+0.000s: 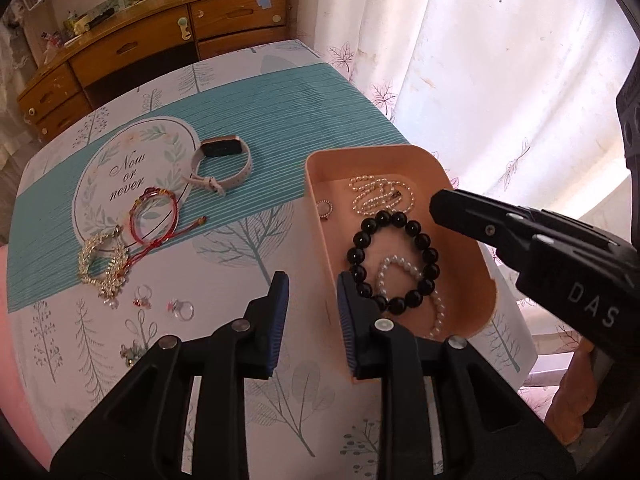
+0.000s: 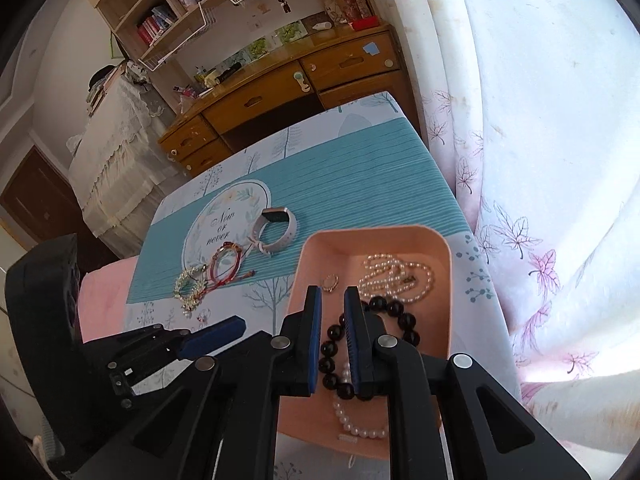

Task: Organize jewelry
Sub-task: 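Withdraw both tools from the pink tray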

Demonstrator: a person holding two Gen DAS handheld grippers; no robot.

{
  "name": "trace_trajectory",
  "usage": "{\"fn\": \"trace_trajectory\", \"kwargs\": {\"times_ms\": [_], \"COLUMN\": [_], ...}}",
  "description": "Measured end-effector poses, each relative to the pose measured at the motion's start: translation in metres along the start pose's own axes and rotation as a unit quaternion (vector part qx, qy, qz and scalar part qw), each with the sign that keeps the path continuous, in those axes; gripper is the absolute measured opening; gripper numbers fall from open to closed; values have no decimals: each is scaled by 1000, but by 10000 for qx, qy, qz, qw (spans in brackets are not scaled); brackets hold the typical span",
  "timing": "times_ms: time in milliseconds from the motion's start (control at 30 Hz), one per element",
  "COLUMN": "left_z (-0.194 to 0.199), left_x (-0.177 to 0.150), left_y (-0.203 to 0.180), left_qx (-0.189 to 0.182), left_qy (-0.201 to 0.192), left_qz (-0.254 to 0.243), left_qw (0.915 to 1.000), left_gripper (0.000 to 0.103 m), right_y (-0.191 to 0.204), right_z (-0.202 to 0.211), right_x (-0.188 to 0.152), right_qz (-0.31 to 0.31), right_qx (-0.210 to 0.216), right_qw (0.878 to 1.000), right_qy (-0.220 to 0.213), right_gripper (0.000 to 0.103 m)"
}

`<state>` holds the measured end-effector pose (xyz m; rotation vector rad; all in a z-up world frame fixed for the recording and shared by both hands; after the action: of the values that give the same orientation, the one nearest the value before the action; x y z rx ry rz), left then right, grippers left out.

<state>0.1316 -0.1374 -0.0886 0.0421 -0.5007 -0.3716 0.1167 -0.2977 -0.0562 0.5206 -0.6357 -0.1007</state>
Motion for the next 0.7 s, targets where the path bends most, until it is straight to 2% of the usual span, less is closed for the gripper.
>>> {"fn": "trace_trajectory", "kwargs": {"times_ms": [100, 133, 333, 467, 700], "left_z": [15, 22, 54, 68, 82], "left_x": [-13, -18, -55, -83, -126], "left_y": [19, 26, 81, 118, 169], "left_qx": [89, 141, 563, 776, 1075], "left_qy": [-111, -173, -313, -252, -117], "left_qz": [178, 245, 660, 975, 1376], "left_qw": [9997, 9995, 9957, 9919, 9846], "left_gripper": [44, 46, 46, 46, 47], "right_y": [6, 9, 37, 58, 94], "right_z": [2, 4, 19, 27, 21], "right_x": [-18, -24, -54, -60, -73], "right_qz": [-12, 10, 344, 577, 834], "right_qx": [-42, -49, -146, -183, -14], "right_qw": [10000, 10000, 9992, 9981, 9960], "right_qy": [61, 80, 133, 125, 309], "right_gripper": [12, 12, 12, 12, 12]}}
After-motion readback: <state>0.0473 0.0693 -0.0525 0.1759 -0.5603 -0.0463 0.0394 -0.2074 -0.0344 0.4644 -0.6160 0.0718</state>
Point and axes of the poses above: each gripper's, at about its wrist camera, not at the fingertips, and z roughly against the way its jaws point, y to its left, x to its top, the point moved 5 cm from there along -z, roughly the way its jaws point, and after that the axes turned 15 degrees about x, right-handed, at the moved point
